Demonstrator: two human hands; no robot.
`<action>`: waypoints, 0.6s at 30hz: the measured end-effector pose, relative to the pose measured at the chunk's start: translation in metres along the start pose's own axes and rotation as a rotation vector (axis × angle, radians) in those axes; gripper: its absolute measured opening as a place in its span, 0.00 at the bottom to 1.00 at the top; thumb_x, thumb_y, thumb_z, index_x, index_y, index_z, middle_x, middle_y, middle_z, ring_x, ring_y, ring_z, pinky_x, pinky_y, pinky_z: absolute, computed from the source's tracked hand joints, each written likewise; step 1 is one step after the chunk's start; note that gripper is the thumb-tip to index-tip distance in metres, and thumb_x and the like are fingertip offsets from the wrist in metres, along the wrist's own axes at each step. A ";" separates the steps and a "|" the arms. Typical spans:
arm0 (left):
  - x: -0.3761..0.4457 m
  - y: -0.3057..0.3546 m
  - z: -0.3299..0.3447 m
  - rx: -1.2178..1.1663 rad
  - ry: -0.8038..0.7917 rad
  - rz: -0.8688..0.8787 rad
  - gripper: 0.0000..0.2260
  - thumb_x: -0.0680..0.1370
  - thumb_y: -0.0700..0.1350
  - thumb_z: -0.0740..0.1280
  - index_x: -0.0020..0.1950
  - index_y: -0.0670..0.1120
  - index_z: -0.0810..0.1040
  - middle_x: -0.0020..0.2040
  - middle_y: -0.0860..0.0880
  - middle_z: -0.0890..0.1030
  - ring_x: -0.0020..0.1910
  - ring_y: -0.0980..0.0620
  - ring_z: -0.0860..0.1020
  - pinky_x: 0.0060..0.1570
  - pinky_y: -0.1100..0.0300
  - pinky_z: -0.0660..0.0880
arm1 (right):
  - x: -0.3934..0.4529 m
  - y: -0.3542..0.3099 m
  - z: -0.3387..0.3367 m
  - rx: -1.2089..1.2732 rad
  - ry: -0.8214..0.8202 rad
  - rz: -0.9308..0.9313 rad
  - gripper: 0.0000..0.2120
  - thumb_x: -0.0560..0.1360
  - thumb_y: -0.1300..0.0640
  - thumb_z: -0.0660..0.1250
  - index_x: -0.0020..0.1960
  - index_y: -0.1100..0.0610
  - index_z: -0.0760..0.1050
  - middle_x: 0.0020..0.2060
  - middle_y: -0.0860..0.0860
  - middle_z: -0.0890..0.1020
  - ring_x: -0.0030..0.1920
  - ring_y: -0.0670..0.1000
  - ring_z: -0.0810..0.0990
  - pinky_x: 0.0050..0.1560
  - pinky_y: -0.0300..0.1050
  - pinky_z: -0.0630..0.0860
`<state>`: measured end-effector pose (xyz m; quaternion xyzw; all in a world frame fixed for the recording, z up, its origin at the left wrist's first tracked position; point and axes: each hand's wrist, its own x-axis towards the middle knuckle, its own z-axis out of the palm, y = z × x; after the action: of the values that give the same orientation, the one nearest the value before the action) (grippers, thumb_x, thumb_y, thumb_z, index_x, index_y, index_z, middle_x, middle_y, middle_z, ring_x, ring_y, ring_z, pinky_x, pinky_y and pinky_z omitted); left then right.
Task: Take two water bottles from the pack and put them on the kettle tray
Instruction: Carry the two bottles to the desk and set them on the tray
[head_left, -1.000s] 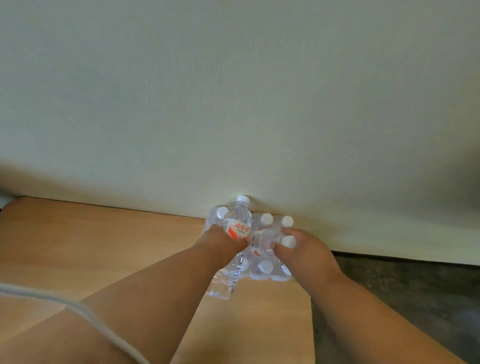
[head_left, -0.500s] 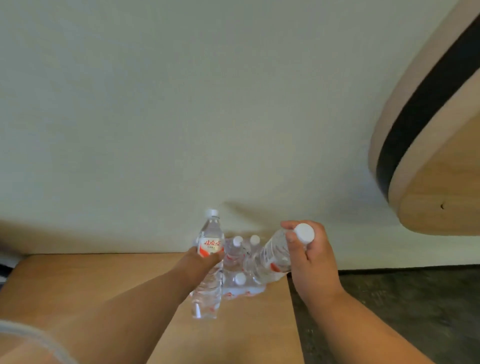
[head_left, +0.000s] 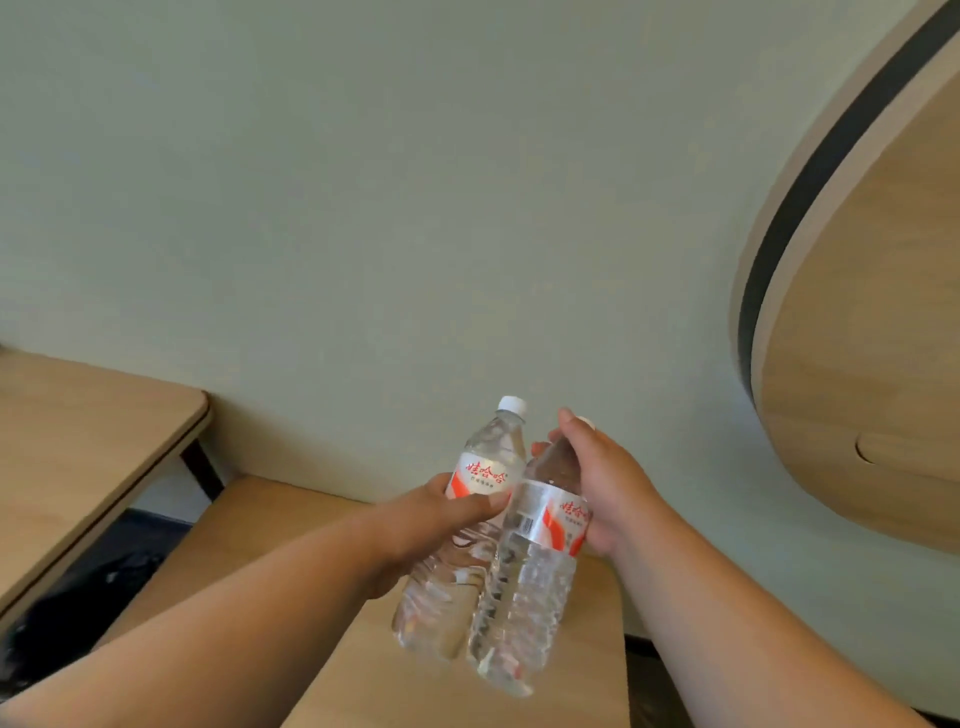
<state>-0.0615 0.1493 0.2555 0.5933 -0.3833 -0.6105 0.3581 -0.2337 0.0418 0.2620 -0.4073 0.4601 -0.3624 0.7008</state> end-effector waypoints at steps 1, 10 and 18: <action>-0.020 -0.002 0.001 -0.019 0.027 0.020 0.34 0.66 0.64 0.76 0.68 0.52 0.75 0.55 0.50 0.88 0.49 0.52 0.87 0.44 0.61 0.82 | -0.010 0.001 0.006 0.014 -0.059 0.032 0.18 0.66 0.42 0.72 0.43 0.56 0.76 0.43 0.57 0.86 0.36 0.56 0.84 0.36 0.52 0.81; -0.187 -0.047 -0.023 -0.102 0.254 0.011 0.35 0.64 0.65 0.77 0.67 0.52 0.77 0.59 0.46 0.87 0.61 0.44 0.84 0.69 0.41 0.75 | -0.115 0.030 0.105 0.020 -0.496 0.208 0.14 0.68 0.46 0.72 0.39 0.57 0.77 0.49 0.63 0.84 0.44 0.62 0.82 0.45 0.59 0.79; -0.324 -0.105 -0.121 -0.159 0.373 0.110 0.29 0.71 0.59 0.73 0.70 0.57 0.73 0.65 0.55 0.83 0.64 0.61 0.80 0.65 0.61 0.75 | -0.173 0.090 0.255 -0.059 -0.730 0.350 0.22 0.66 0.41 0.71 0.42 0.62 0.81 0.43 0.61 0.84 0.47 0.61 0.82 0.54 0.58 0.76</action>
<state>0.0737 0.4800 0.3070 0.6441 -0.2927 -0.4979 0.5015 -0.0360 0.2917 0.3038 -0.4449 0.2537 -0.0560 0.8571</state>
